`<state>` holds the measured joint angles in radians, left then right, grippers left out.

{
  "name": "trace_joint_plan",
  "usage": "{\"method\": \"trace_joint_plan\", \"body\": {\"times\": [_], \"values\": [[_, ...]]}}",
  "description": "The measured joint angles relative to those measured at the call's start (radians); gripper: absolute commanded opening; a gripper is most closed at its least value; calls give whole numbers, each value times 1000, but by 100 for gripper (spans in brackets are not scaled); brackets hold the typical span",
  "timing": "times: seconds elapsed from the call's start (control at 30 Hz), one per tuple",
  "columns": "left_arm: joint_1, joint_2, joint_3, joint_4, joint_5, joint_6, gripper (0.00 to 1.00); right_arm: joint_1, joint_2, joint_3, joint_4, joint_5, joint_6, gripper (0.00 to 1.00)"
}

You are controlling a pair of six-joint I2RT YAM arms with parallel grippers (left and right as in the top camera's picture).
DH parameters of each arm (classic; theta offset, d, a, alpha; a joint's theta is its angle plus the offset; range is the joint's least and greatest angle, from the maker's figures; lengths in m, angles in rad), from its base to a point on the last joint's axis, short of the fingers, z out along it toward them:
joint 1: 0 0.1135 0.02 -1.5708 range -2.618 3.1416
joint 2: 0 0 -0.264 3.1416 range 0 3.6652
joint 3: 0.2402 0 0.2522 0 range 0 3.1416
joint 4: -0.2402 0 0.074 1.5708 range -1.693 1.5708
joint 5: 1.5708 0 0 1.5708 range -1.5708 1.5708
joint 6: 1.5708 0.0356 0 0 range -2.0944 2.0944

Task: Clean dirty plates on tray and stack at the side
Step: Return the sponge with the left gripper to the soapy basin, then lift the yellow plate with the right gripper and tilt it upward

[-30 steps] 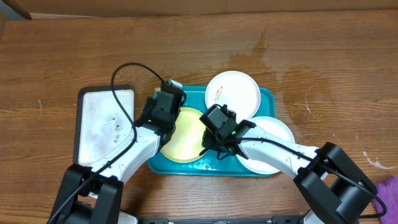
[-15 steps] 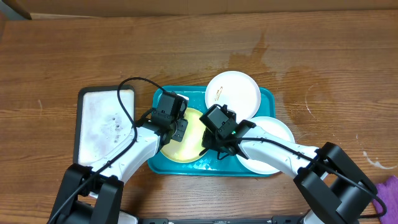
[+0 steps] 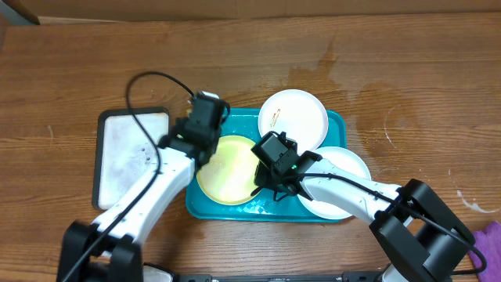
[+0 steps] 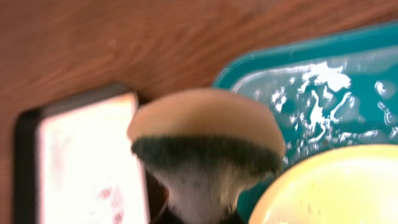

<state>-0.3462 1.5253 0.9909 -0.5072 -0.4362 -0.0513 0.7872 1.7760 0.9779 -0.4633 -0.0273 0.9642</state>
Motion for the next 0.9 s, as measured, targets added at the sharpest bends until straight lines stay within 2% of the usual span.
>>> {"method": "trace_joint_plan", "body": {"times": [0.03,0.1,0.23,0.4,0.47,0.6,0.8,0.9], "values": [[29,-26,63,-94,36,-21,4,0,0,-3,-2,0,3,24],[59,-40,99,-143,70,-33,4,0,0,-3,-4,-4,-2,30],[227,-50,182,-306,247,-60,4,0,0,-3,4,-23,-15,36],[435,-50,185,-407,422,-77,4,-2,0,10,-39,-100,-40,38],[481,-50,184,-416,454,-77,4,-3,0,10,-52,-107,-42,35],[513,-43,175,-409,474,-77,4,-2,1,10,-42,-101,-40,21],[512,27,74,-296,474,-77,4,-1,6,10,-24,-80,-44,20],[512,76,24,-252,474,-77,4,0,10,10,-21,-73,-45,10]]}}
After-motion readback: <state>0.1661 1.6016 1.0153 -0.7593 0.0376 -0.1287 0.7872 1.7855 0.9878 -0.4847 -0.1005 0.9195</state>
